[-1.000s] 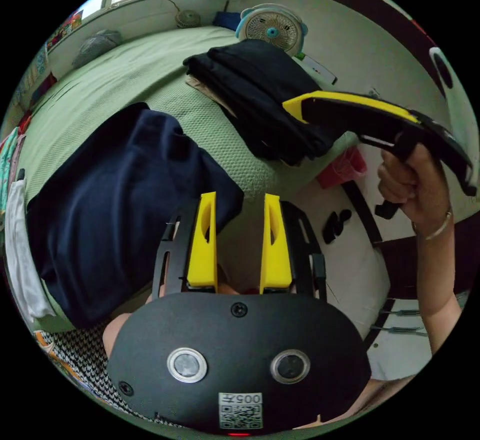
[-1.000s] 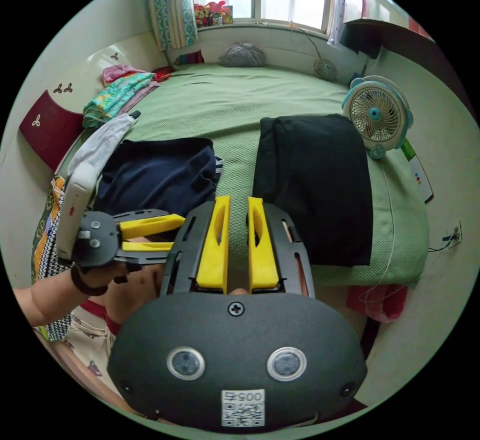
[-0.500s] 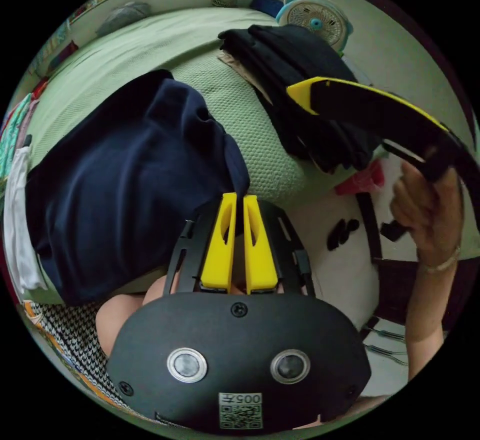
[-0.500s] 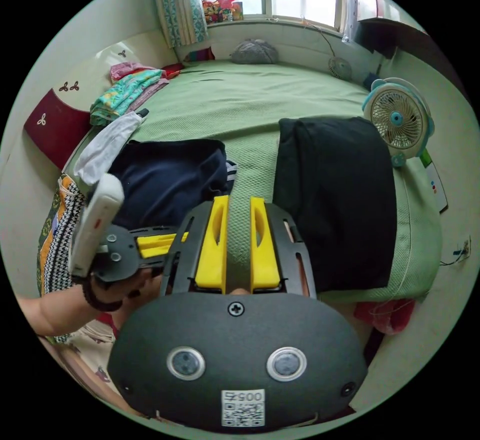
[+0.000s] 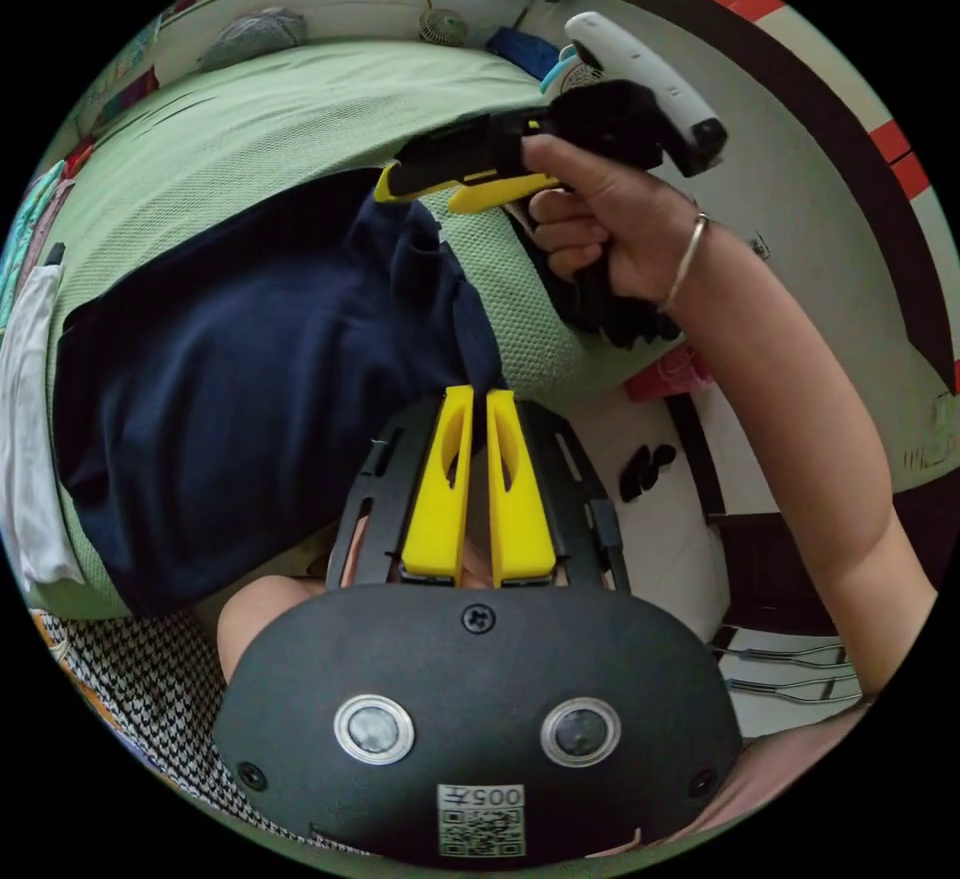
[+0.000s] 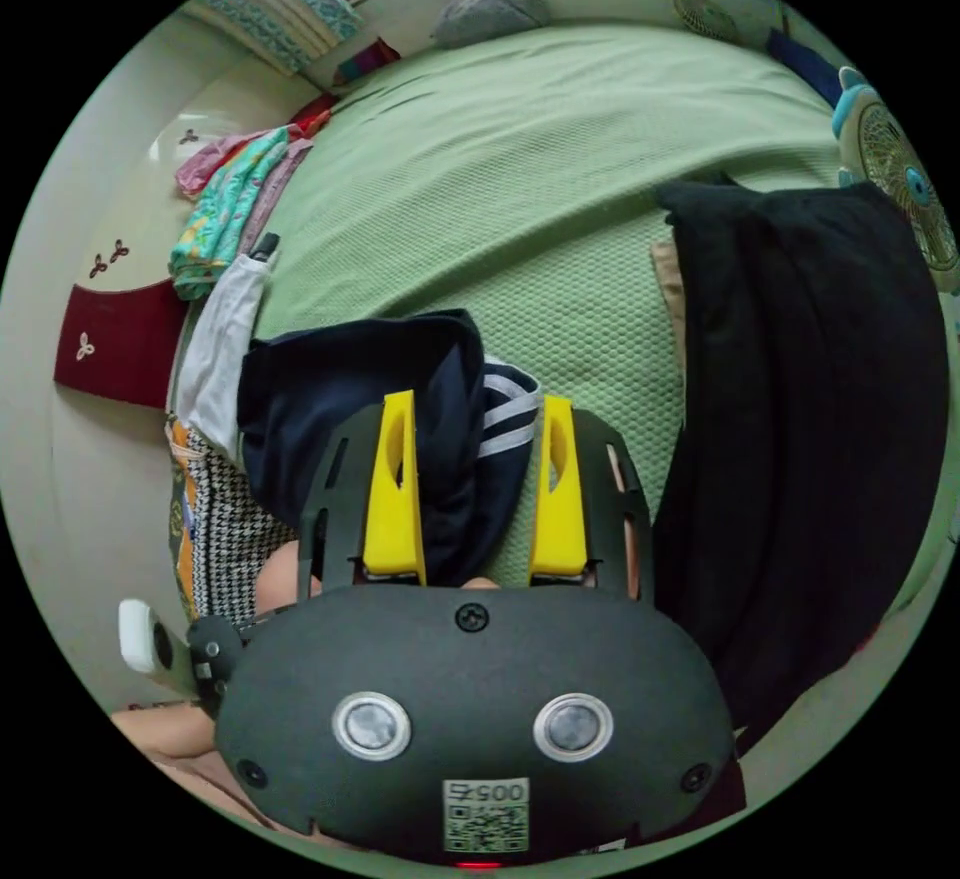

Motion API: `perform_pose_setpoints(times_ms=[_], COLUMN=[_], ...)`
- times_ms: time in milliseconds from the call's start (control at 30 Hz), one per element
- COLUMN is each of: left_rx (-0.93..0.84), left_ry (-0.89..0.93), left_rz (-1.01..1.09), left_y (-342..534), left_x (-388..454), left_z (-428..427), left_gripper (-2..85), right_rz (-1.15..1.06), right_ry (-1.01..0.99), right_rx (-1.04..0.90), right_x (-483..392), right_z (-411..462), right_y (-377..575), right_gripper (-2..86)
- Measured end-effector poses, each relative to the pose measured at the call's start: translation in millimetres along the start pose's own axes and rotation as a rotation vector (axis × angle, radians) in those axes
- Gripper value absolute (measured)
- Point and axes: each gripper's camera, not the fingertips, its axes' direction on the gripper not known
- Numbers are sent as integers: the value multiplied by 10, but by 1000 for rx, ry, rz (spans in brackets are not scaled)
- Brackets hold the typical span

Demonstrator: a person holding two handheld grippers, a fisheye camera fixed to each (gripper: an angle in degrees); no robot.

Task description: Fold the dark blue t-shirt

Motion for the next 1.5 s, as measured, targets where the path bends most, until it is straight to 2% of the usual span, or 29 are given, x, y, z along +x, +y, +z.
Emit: perform_pose_setpoints(times_ms=[67,233,400,633,800,1033,1233,1500], left_rx=[9,19,34,73,109,115,137,186], left_ry=[8,43,61,104,144,207,191,151], left_rz=[6,9,12,66,128,149,91,-53], left_y=[45,109,150,29,-125,-166,-16,303], left_x=[-47,-142,-194,8,241,266,-122,-920], left_z=[-86,-222,-383,-659,-891,-1133,-1441,-1923], left_gripper=[37,37,37,37,37,37,37,37], right_rz=[7,47,-28,6,59,159,98,-95], right_ry=[25,-115,-19,6,200,308,346,350], right_rx=[-27,-31,40,99,126,104,71,69], right_x=[33,102,-125,-227,-171,-132,-654,-1948], right_z=[96,251,244,-106,-394,-502,-350,151], right_y=[-61,-139,-201,-322,-280,-120,-139,-226], right_gripper=[147,110,43,29,22,24,30,35])
